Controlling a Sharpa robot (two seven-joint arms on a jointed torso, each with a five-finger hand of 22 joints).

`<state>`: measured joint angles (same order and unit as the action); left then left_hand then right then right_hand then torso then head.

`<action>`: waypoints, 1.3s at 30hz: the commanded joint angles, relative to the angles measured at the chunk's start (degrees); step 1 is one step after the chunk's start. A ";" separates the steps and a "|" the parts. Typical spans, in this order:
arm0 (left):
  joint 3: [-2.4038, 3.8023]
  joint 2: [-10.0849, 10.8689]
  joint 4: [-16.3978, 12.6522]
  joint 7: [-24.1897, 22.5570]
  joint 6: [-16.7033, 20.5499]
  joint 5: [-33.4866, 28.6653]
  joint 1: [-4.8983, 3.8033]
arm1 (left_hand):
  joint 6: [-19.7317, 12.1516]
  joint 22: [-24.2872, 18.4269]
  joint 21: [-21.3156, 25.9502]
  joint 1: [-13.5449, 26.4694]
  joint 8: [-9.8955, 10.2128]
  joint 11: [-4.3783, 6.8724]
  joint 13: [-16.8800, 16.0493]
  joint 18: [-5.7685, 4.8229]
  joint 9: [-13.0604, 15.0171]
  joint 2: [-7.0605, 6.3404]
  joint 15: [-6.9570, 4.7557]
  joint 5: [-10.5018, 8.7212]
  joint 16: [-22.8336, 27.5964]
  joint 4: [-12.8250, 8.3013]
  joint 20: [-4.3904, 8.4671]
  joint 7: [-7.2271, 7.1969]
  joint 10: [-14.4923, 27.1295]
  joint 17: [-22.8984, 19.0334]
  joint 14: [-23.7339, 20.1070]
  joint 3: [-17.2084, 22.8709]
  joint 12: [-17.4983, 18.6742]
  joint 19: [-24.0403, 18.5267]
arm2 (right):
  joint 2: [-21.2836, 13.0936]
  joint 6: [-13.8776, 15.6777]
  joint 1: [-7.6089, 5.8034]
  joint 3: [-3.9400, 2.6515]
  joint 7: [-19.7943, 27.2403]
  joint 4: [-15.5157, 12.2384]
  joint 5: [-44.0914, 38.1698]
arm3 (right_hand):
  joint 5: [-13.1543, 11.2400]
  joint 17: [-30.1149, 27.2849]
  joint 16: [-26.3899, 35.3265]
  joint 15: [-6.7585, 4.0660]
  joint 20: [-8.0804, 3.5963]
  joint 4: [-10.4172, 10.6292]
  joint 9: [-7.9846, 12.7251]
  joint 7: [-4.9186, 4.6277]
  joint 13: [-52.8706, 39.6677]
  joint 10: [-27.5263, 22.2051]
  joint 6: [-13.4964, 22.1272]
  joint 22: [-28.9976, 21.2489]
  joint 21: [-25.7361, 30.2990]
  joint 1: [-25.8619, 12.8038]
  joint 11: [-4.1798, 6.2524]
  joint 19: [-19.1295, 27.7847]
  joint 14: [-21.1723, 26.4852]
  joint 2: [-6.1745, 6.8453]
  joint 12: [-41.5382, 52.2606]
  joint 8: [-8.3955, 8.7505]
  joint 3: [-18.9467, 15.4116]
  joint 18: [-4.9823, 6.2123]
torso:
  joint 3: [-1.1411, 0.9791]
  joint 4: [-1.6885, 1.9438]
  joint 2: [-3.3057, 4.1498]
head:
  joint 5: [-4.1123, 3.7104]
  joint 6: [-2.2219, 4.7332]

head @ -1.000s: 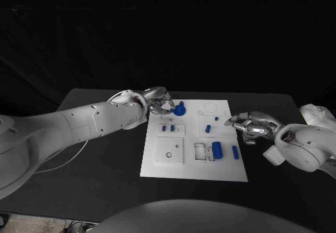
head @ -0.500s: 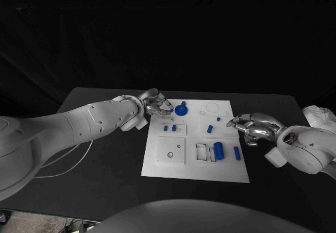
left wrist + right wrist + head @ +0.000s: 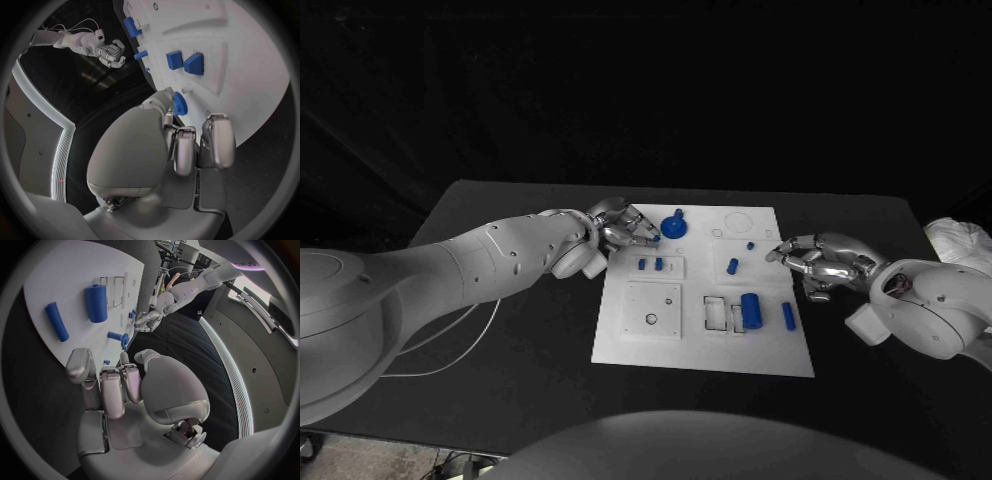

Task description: Assemble the parts on the task board

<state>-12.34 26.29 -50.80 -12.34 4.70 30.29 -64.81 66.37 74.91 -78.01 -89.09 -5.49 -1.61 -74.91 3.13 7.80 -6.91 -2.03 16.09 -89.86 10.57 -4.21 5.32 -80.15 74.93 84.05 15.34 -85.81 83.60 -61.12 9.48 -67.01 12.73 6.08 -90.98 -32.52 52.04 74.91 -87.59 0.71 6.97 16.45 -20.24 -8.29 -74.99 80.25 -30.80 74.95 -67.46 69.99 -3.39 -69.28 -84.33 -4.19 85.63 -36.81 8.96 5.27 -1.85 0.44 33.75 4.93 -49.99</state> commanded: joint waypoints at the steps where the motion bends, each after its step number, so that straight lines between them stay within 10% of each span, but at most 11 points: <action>1: 0.02 -0.45 0.51 1.08 -3.24 -2.19 0.55 | -0.58 11.28 0.36 -0.05 0.11 0.05 -6.77 -0.24 -0.09 0.63 0.36 0.24 -0.14 0.08 -0.33 0.14 0.65 15.07 5.95 -0.48 0.37 -0.22 | 0.04 -1.01 0.08 0.01 0.16 -0.07 -0.05 | -0.36 10.42 0.20 0.06 0.20 -0.03 -0.08 -0.07 -7.08 -0.10 -0.50 7.29 0.37 0.13 -0.17 0.37 -1.06 0.41 -0.12 -0.34 0.25 0.57 | 0.04 0.03 0.07 | -0.19 -0.01; 39: 0.04 -1.18 1.59 1.96 -2.30 -2.13 1.17 | -1.66 11.28 0.26 -1.50 0.09 -0.04 -6.40 -0.22 -0.16 1.47 0.57 1.66 -0.14 -0.48 -0.57 0.53 1.43 15.07 5.95 -1.22 0.44 -0.35 | -0.44 -1.10 0.27 0.01 0.14 -0.28 0.71 | -0.41 10.43 0.19 0.07 0.21 -0.05 -0.08 -0.07 -7.13 -0.04 -0.49 7.31 0.30 0.14 -0.17 0.31 -1.07 0.43 -0.09 -0.34 0.34 0.55 | 0.00 0.04 0.07 | -0.44 -0.01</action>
<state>-12.33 25.17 -49.24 -9.94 2.68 28.54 -63.73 65.09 74.91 -78.03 -90.22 -5.41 -1.79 -74.91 3.13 7.60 -5.79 -1.95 17.42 -89.86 10.10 -4.49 5.81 -79.10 74.91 83.97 14.55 -85.66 83.31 -61.58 9.41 -66.81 12.72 6.08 -91.17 -31.92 51.80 74.94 -87.59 0.71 6.97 16.45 -20.27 -8.29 -74.99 80.25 -30.80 74.92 -67.46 69.99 -3.39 -69.28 -84.33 -4.19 85.63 -36.81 8.96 5.27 -1.85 0.46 33.80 4.50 -49.99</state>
